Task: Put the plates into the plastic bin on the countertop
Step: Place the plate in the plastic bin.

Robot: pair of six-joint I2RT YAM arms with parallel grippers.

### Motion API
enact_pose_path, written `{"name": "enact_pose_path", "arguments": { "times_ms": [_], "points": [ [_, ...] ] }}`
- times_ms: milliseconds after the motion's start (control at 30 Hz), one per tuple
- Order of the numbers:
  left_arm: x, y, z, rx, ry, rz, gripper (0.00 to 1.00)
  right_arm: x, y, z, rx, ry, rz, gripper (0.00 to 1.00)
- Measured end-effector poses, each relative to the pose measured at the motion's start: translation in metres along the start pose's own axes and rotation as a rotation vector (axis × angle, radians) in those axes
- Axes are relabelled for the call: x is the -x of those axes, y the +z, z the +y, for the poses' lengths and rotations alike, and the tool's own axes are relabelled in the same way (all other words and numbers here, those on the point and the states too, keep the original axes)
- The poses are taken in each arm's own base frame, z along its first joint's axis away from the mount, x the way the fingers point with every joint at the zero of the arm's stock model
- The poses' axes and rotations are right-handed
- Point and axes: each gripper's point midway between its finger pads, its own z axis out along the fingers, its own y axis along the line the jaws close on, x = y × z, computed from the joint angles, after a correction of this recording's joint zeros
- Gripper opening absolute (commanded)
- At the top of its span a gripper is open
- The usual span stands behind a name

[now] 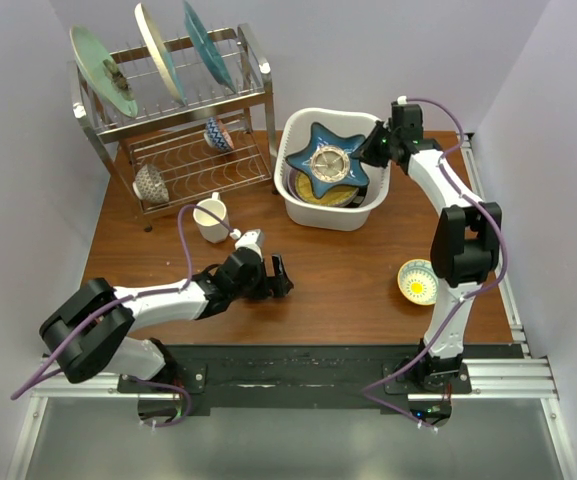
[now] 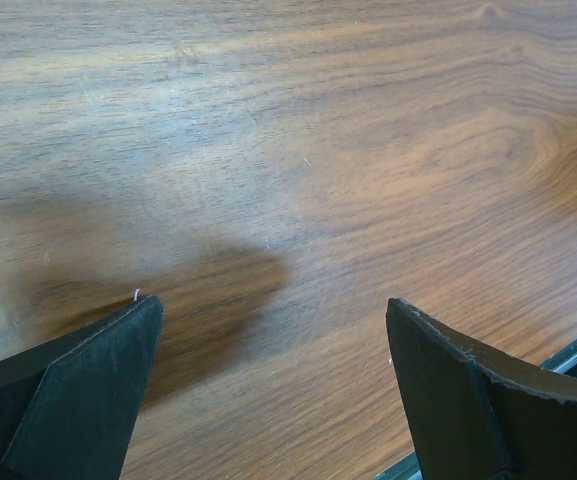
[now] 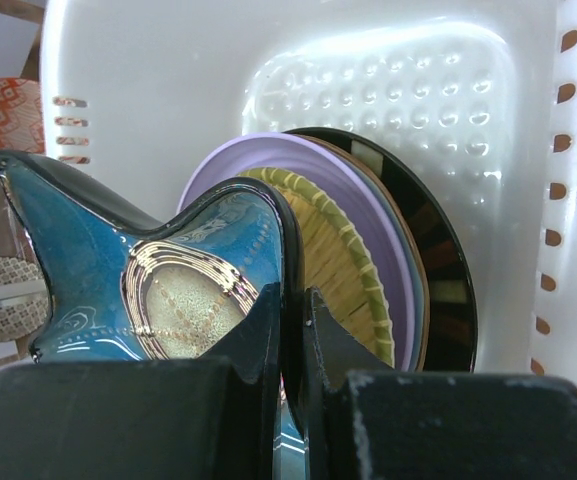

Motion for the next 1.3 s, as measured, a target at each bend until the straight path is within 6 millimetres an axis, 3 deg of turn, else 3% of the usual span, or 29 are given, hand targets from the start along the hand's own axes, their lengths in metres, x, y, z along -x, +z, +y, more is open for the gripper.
{"name": "enact_pose_path", "arguments": {
  "times_ms": [167,233,300,333,467,567,733,933,1300],
  "points": [
    [0.0,0.0,0.0,0.001,0.0,0.0,0.99,-0.004,0.009,-0.009,-0.024,0.007,0.01,0.01],
    [0.0,0.0,0.0,0.002,0.0,0.0,0.99,-0.007,0.013,-0.012,-0.031,0.01,0.017,0.06],
    [0.0,0.0,0.0,0.002,0.001,0.0,0.99,-0.008,0.016,-0.014,-0.034,0.013,0.022,0.14],
    [0.0,0.0,0.0,0.002,0.0,0.001,0.99,-0.009,0.017,-0.014,-0.035,0.015,0.023,0.29],
    [0.0,0.0,0.001,0.006,0.0,0.001,1.0,-0.005,0.018,-0.005,0.002,0.029,0.019,0.55],
    [0.001,0.0,0.002,0.017,0.002,-0.001,1.0,0.003,0.017,0.004,0.038,0.03,-0.007,0.65],
    [0.001,0.0,0.003,0.023,0.002,-0.001,1.0,0.012,0.012,0.016,0.082,0.021,-0.037,0.7],
    [0.001,0.0,0.004,0.026,0.002,-0.002,1.0,0.021,-0.013,0.031,0.112,0.008,-0.072,0.76],
    [0.002,-0.012,0.01,0.06,0.004,-0.001,1.0,0.039,-0.09,0.068,0.208,-0.04,-0.194,0.8]
  ]
}}
